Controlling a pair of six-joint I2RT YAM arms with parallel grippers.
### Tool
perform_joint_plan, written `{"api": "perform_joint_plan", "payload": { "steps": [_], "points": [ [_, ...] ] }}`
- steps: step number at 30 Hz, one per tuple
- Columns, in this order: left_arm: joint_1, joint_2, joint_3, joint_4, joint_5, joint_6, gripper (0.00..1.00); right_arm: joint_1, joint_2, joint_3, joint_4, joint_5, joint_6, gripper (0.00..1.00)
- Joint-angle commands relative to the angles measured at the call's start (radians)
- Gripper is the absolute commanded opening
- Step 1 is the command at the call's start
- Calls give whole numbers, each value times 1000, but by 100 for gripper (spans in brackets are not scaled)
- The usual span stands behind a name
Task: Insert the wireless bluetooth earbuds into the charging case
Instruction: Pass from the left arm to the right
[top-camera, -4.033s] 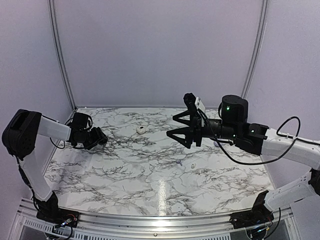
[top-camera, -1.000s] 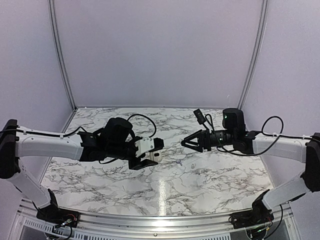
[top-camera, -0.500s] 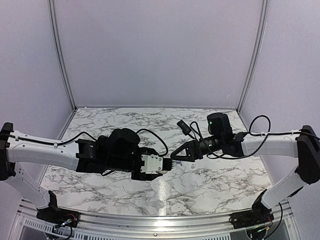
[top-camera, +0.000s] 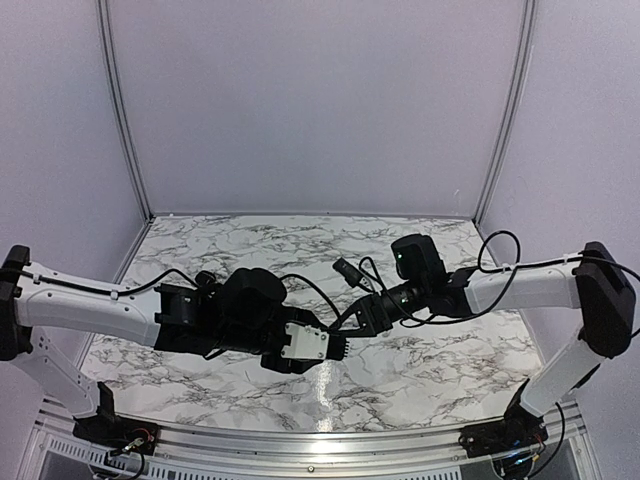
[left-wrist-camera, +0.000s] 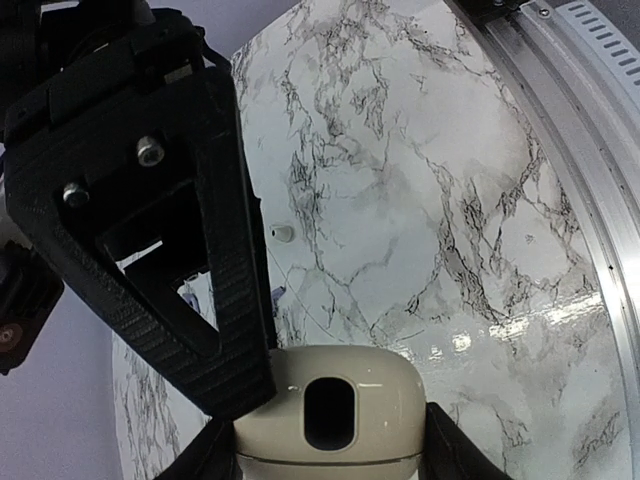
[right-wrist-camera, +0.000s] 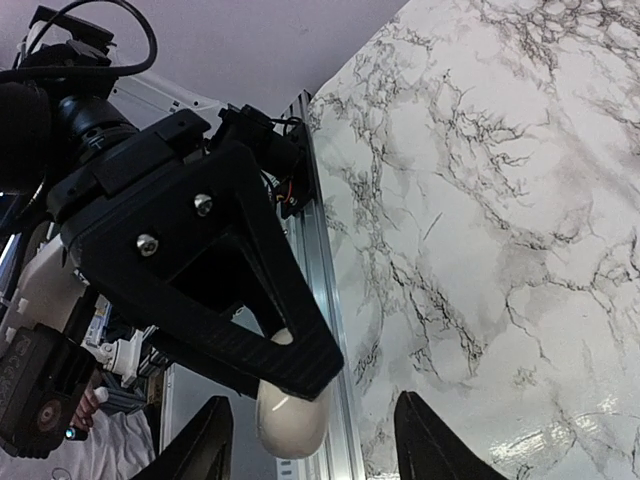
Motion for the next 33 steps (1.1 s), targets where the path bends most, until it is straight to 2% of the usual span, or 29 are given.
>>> {"api": "perform_joint_plan", "payload": {
  "steps": [1,17,23,28,33],
  "points": [
    [-20,14,41,-18,-22,27,34,11,20,50,-9,-39,11,53],
    [-24,22,35,-19,-38,36,34,43,53,79,-75,-64,-42,37],
    [-25,15,35,-18,-43,34,34,43,55,79,-77,-65,-45,26],
    [-24,9,33,-7,-66,13,42,43,49,79,-73,-76,-48,19],
    [-22,-38,-14,85,-119,-25,59,42,35,87,-64,-72,-61,12]
  ]
}}
